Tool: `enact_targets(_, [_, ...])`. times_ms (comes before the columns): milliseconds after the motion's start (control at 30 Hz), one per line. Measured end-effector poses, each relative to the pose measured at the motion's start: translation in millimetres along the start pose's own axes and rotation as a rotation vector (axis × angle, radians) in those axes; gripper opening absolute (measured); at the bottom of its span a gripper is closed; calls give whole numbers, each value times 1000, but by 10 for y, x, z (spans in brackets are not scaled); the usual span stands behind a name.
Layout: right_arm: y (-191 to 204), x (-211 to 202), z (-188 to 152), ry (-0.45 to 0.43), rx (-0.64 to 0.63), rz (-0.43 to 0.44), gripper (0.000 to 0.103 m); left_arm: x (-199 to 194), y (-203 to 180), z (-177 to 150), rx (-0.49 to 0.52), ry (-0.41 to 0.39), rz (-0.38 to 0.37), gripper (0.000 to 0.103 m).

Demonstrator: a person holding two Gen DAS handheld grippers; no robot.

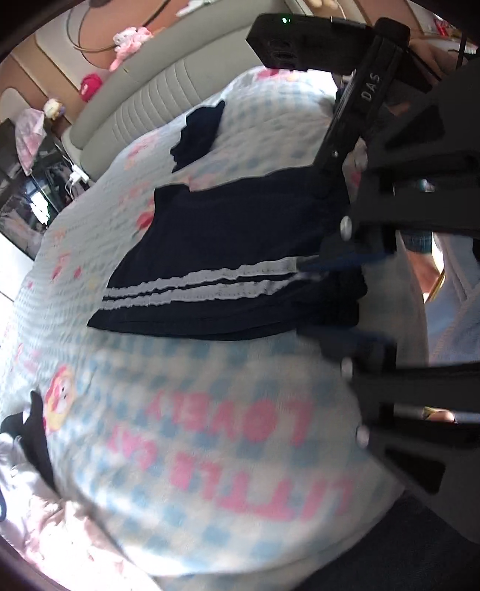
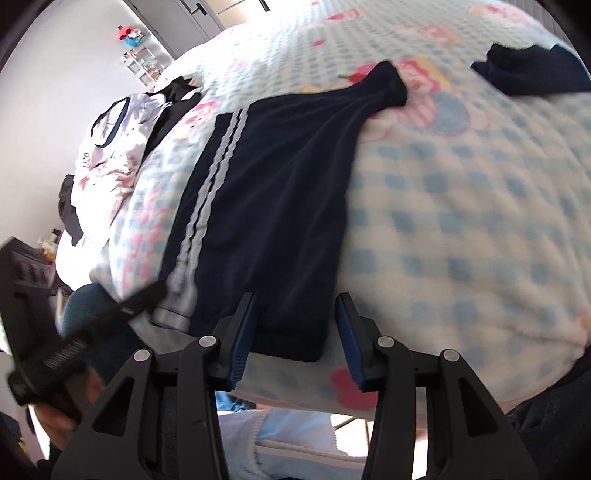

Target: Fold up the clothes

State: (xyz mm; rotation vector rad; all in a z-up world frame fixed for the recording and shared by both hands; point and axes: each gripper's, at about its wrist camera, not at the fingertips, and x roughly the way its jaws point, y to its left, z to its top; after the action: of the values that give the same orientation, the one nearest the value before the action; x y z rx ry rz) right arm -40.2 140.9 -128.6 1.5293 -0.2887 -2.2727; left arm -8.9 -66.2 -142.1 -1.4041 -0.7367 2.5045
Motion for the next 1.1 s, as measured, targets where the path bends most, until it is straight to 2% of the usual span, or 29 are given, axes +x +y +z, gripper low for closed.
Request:
enact_targets(33, [4, 4, 0, 3, 0, 0, 44, -20, -6, 6, 10, -11, 1, 12])
enact_targets(67, [7, 8, 0, 6, 0, 1, 44, -41, -11, 12, 20, -21, 2, 9])
enact_targets(200, [-12, -114, 10, -30, -9, -15, 45, -158, -31, 23, 17, -69, 23, 8])
enact_targets(267, [20, -179, 19, -71, -29, -74, 45, -178, -36, 39, 16, -73, 40, 8])
enact_targets(367, [20, -186, 34, -82, -40, -95, 45, -152, 81, 40, -32, -50, 58, 10])
enact_targets(400, [-4, -139, 28, -61, -31, -100, 45, -135, 132, 37, -52, -39, 47, 11])
enact_targets(433, [-27, -93, 23, -40, -24, -106, 45, -123, 173, 40, -70, -26, 2, 16])
enact_targets(467, [-49, -49, 15, -25, -22, -136, 45, -112, 213, 44, -89, -12, -45, 27])
enact_targets(500, [-69, -9, 8, -11, -20, -165, 45, -89, 236, 49, -96, 1, -97, 32])
enact_targets(600, [-54, -83, -5, -45, -40, -158, 47, -111, 233, 54, -95, -5, -147, 34])
enact_targets(667, [-88, -170, 21, -74, -12, -112, 49, -127, 230, 58, -94, -9, -178, 32])
enact_targets(733, [-138, -224, 41, -86, 17, -94, 50, -158, 203, 37, -87, -35, -156, 32])
enact_targets(833, [-193, -269, 42, -98, 35, -116, 50, -362, 148, 47, -51, -149, -87, 32])
enact_targets(900, [-226, -242, 28, -80, 43, -120, 50, -323, 152, 67, -56, -105, -161, 32])
enact_targets(933, [-232, -216, 21, -69, 45, -122, 50, -242, 151, 56, -59, -68, -161, 32])
enact_targets(967, [-239, -190, 13, -58, 46, -123, 50, -159, 151, 43, -62, -32, -157, 32])
enact_targets(1067, [-249, -141, -21, -38, 44, -124, 50, -6, 75, -1, -21, 35, -85, 32])
enact_targets(1100, [-237, -138, -19, -38, 38, -123, 50, 3, 64, -2, -17, 38, -81, 32])
